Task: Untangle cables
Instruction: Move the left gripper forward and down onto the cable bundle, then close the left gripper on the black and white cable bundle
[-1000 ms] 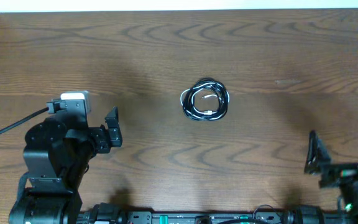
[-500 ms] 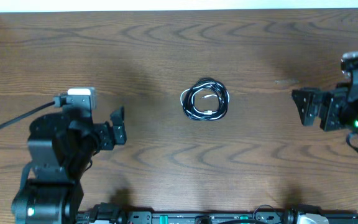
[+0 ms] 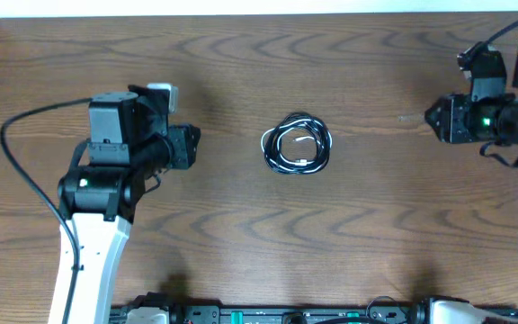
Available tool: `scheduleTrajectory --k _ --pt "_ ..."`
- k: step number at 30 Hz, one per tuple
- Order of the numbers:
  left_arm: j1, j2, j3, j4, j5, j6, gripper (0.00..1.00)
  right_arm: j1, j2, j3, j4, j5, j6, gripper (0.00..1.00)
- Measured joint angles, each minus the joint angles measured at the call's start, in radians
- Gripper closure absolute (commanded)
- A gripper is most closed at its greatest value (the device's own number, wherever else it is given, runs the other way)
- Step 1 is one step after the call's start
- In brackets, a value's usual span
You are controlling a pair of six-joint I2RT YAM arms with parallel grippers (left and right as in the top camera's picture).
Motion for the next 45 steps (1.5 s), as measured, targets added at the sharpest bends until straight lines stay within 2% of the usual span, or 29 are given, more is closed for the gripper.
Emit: scheduleTrajectory --k 5,11,20,24,32,41,45 --pt "0.000 0.033 0.000 0.097 0.085 -0.003 0.03 0.000 0.048 0.000 0.006 0.016 -0.013 0.11" --pt "-0.019 0.098 0.000 0.131 0.219 0.004 0.02 0.000 0.090 0.000 0.008 0.019 -0.012 0.07" --pt "-0.188 0.249 0.000 0.230 0.280 0.050 0.02 0.000 0.102 0.000 0.007 0.019 0.014 0.07" --pt "-0.253 0.326 0.000 0.281 0.273 0.068 0.02 0.000 0.102 0.000 0.008 0.020 0.032 0.08" --pt "-0.309 0.473 0.000 0.305 0.155 0.083 0.03 0.000 0.102 -0.005 0.003 0.034 0.126 0.08" --pt "-0.336 0.607 0.000 0.392 0.096 0.097 0.05 0.000 0.102 -0.065 -0.013 0.032 0.167 0.08" --pt "-0.336 0.638 0.000 0.435 0.078 0.097 0.09 0.000 0.102 -0.108 -0.012 0.031 0.169 0.12"
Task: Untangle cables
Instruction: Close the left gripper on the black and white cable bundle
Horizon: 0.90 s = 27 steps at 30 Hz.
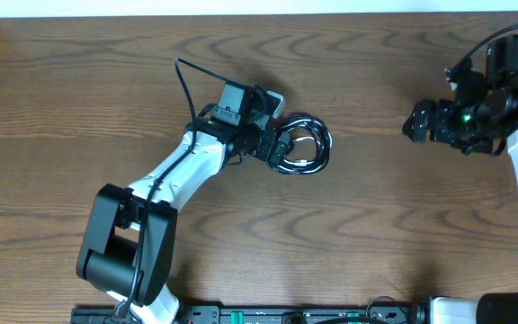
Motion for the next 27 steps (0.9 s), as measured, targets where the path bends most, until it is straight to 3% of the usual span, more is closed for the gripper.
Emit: scheduleTrajectory --k 2,8,27 --pt "0.000 0.006 0.000 0.011 -0.005 0.001 0.09 0.000 0.000 -0.024 0.003 0.000 -0.003 0.19" --pt "-0.001 0.040 0.000 0.032 -0.006 0.001 0.12 0.013 0.000 -0.079 0.020 -0.008 -0.003 0.23" --pt "-0.005 0.113 0.000 0.071 -0.005 0.001 0.29 0.036 0.000 -0.083 0.039 -0.033 -0.003 0.22"
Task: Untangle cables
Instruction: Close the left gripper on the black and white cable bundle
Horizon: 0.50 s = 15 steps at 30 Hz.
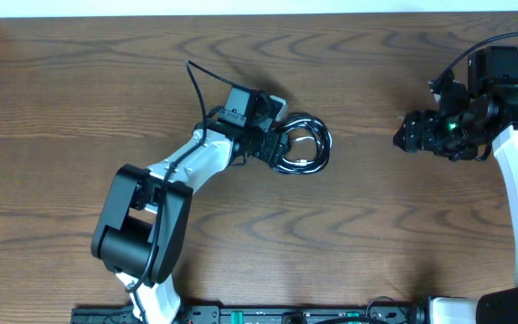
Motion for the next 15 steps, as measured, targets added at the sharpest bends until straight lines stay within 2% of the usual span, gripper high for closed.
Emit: scheduleTrajectory --k 6,9,11,12,14,15 --pt "0.000 0.028 0.000 0.005 0.000 0.000 0.28 0.001 0.000 0.000 0.000 -0.006 0.000 0.21" --pt "0.000 0.028 0.000 0.011 0.000 -0.001 0.34 0.001 0.000 0.000 0.000 -0.006 0.000 0.20" --pt "0.000 0.028 0.000 0.011 0.000 0.000 0.45 0.001 0.000 0.000 -0.001 -0.006 0.000 0.20" --pt "0.000 0.028 0.000 0.011 0.000 -0.005 0.56 0.001 0.000 0.000 -0.001 -0.006 0.000 0.20" --pt "0.000 0.028 0.000 0.010 -0.002 -0.004 0.87 0.001 0.000 0.000 -0.001 -0.006 0.000 0.20" --pt "0.000 0.028 0.000 0.010 -0.001 -0.001 0.92 0.001 0.000 0.000 -0.001 -0.006 0.000 0.20"
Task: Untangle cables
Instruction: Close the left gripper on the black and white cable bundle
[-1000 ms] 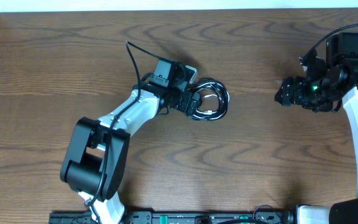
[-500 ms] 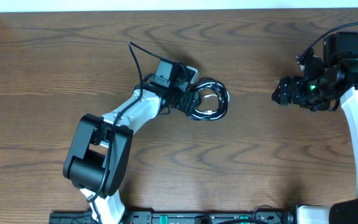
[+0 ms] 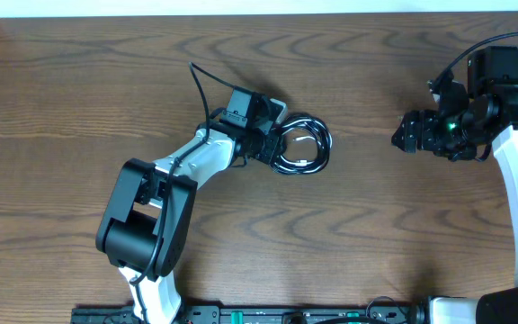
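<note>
A small coil of tangled black and white cables (image 3: 299,146) lies at the middle of the wooden table. My left gripper (image 3: 272,144) reaches in from the lower left and sits at the coil's left edge, its fingers over the outer loops; the arm hides whether they are open or shut. My right gripper (image 3: 403,137) hangs at the far right, well away from the coil, its fingers too dark and small to read.
The brown wooden table (image 3: 241,252) spreads around the coil. The left arm's black cable (image 3: 198,85) arcs up behind its wrist. A white wall edge runs along the top and a black rail (image 3: 286,315) lines the front edge.
The left arm's base link has shifted slightly; its gripper stays at the coil's left edge. The right gripper has crept a touch to the left. The coil has not moved.
At first both grippers were far from the coil, the left at the table's left side, the right at the far right. Then the left gripper stood at the coil's left edge and has stayed there, while the right gripper has moved a little leftward each time.
</note>
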Available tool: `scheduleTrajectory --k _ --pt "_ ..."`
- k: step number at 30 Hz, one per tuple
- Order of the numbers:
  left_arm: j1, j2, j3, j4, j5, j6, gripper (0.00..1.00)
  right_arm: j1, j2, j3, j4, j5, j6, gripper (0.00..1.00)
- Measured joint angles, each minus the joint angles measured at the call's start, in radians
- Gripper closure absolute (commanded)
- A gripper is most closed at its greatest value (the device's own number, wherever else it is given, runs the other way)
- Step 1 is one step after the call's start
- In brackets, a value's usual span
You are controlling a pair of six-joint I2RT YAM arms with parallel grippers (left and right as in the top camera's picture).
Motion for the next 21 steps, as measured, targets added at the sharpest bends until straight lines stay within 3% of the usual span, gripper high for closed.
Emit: scheduleTrajectory --k 16,21 --pt "0.000 -0.015 0.000 -0.075 0.001 -0.020 0.93 0.000 0.000 0.000 -0.018 0.000 0.000 0.18" --pt "0.000 -0.163 0.000 -0.102 0.000 -0.035 0.93 0.001 0.000 0.000 -0.019 -0.004 -0.009 0.16"
